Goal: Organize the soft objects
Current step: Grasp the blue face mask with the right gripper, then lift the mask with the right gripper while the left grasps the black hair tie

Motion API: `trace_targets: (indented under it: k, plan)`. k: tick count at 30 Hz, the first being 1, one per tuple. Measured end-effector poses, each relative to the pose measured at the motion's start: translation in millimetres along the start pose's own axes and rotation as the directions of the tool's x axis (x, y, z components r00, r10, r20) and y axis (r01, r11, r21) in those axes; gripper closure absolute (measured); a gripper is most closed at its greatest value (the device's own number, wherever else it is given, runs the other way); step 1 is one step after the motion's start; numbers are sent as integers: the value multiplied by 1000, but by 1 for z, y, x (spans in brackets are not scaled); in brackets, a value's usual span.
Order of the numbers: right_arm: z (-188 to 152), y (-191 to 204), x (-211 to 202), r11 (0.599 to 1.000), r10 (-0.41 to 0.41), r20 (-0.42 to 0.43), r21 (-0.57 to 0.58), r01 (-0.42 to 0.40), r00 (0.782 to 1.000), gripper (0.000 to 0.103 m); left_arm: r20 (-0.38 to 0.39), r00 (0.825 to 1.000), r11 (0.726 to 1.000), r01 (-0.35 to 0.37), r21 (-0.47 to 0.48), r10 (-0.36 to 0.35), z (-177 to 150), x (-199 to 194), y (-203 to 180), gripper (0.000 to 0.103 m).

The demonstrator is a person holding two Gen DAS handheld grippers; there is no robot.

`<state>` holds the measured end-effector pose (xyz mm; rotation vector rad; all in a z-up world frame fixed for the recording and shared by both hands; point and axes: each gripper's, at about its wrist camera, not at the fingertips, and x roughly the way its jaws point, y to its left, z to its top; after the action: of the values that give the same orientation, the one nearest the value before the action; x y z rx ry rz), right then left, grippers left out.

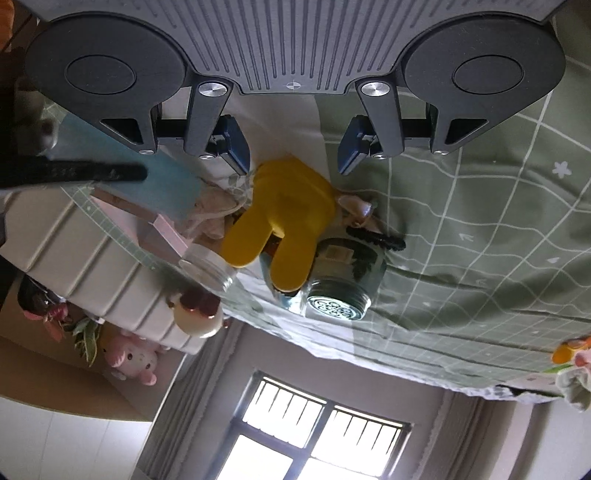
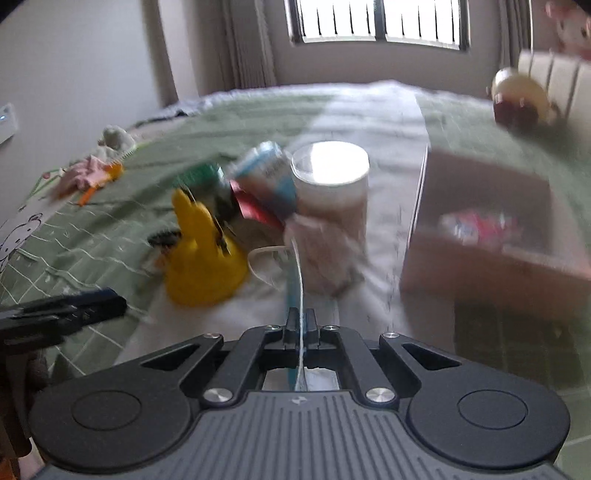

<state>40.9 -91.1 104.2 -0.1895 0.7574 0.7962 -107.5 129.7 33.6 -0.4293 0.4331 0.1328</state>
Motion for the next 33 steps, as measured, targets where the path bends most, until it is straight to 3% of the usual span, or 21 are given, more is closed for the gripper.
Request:
trace_targets:
  k: [2,6,7,9,12,15,17,19,22,25,27,30,33]
  plan:
    - [-6,-5,4,997,68,-29,34,-67,997,102,-3,1000,1000,-9,-5,9,0,1,2,46]
    - [-18,-14,-2,954,282,-46,120,-275,958,102,-12,1000,1000,8,-9,-8,0,5,1,46]
    - [-19,-15,-2,947,299,-42,134,-291,953,102,-15,1000,1000,18,-1,-18,-1,6,-2,46]
    - [-21,-18,-3,957,268,-30,128,-262,963,101,-27,999,999,46,18,-45,0,10,-9,46]
    - [-26,-18,1,987,150,-33,69,-148,988,98,-54,996,995,77,60,-74,-1,18,-24,46]
    - [-37,-16,2,998,54,-26,-13,-55,998,80,-81,992,989,105,104,-97,-3,27,-40,46]
    - [-45,-16,-2,998,0,1,-69,0,1000,58,-97,990,988,108,113,-98,-6,32,-45,46]
    - [-54,-12,-5,985,-87,44,-146,92,995,48,-113,989,988,105,117,-92,-9,38,-48,46]
    - [-68,-1,-9,932,-201,134,-279,231,970,47,-132,988,988,96,125,-79,-14,43,-51,46]
    - [-79,7,-16,875,-236,219,-377,305,947,47,-142,987,987,98,129,-79,-15,45,-54,46]
    - [-82,13,-20,858,-215,247,-413,304,945,47,-145,987,987,95,131,-76,-16,47,-56,46]
    - [-79,14,-23,903,-104,182,-394,169,978,47,-148,986,988,90,126,-71,-16,49,-56,46]
    - [-74,14,-11,932,-55,125,-351,96,991,48,-153,986,988,87,127,-67,-17,50,-57,46]
